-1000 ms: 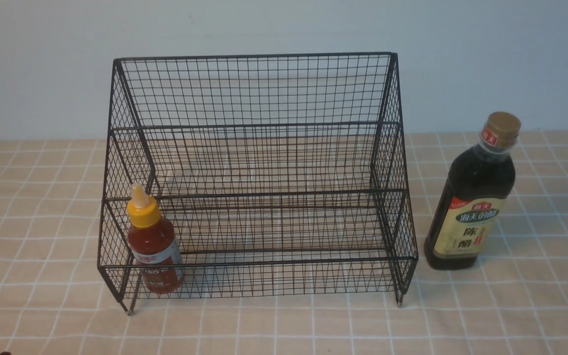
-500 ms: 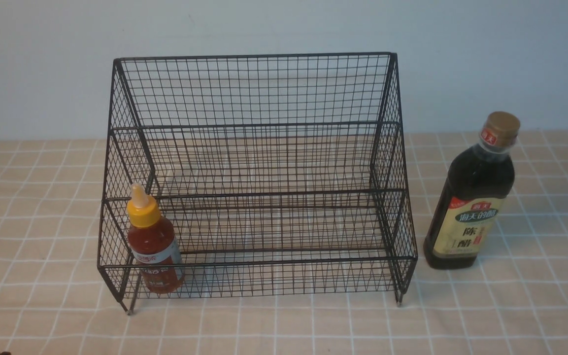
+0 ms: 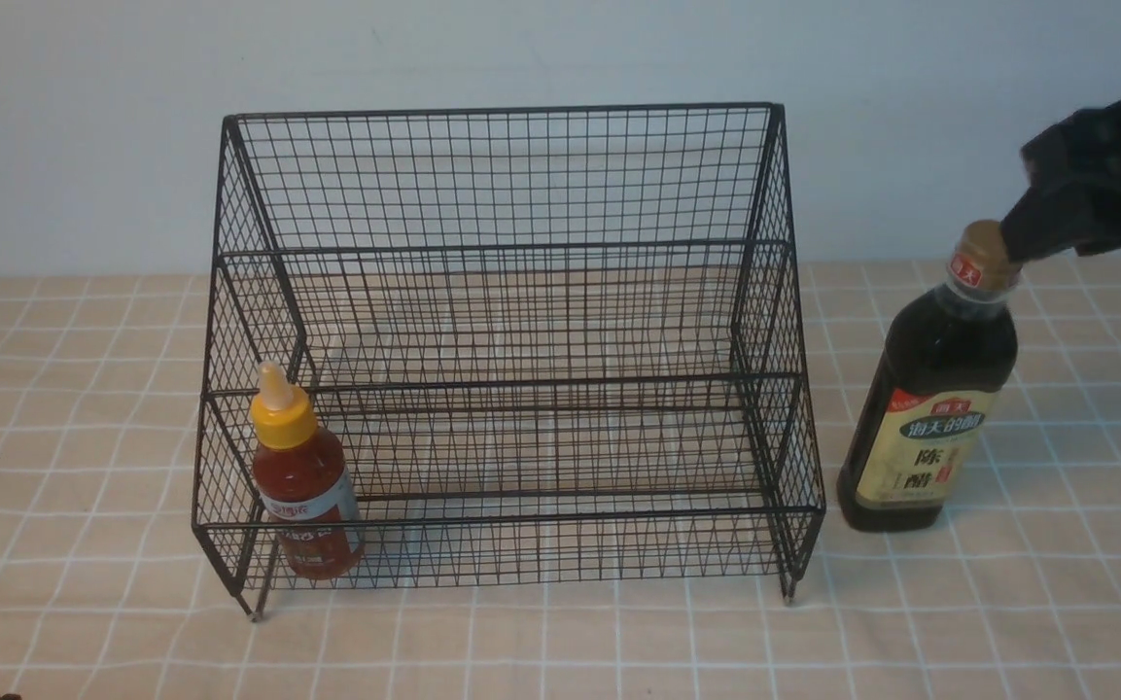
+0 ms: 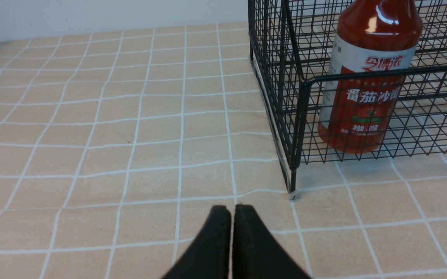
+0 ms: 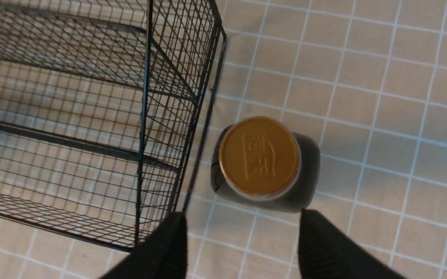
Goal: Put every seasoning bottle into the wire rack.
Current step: Use the right arm to grab the condiment bottle closest to it
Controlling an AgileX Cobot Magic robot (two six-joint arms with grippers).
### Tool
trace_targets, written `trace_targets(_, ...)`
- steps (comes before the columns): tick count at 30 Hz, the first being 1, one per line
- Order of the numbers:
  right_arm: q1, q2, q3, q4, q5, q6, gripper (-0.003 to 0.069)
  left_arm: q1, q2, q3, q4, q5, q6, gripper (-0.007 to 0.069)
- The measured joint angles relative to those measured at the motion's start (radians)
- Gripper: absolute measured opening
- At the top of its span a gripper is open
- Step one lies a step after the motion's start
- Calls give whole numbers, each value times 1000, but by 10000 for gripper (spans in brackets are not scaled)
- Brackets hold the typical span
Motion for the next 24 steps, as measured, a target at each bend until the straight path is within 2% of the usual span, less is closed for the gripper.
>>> trace_targets(4,27,47,-1,-72,-64,35,575,0,0,0,0,0,-1,-7)
trace_targets(7,28,93,-1,-80,-89,44,631,0,0,0,0,0,-1,-7)
trace_targets(10,28,132,-1,-82,-106,46,633,0,0,0,0,0,-1,-7)
trace_targets(13,28,180,-1,-81,-121,49,563,0,0,0,0,0,-1,-7)
trace_targets(15,28,195,-1,-70,-120,49,455,0,0,0,0,0,-1,-7)
trace_targets(16,28,195,-1,-66,-120,49,442,0,0,0,0,0,-1,-7)
trace_targets(17,28,197,-1,-62,-120,49,395,0,0,0,0,0,-1,-7)
trace_targets(18,28,194,-6,-65,-132,43,304,0,0,0,0,0,-1,-7)
trace_targets(24,28,177,-1,-67,-130,38,315,0,0,0,0,0,-1,-7)
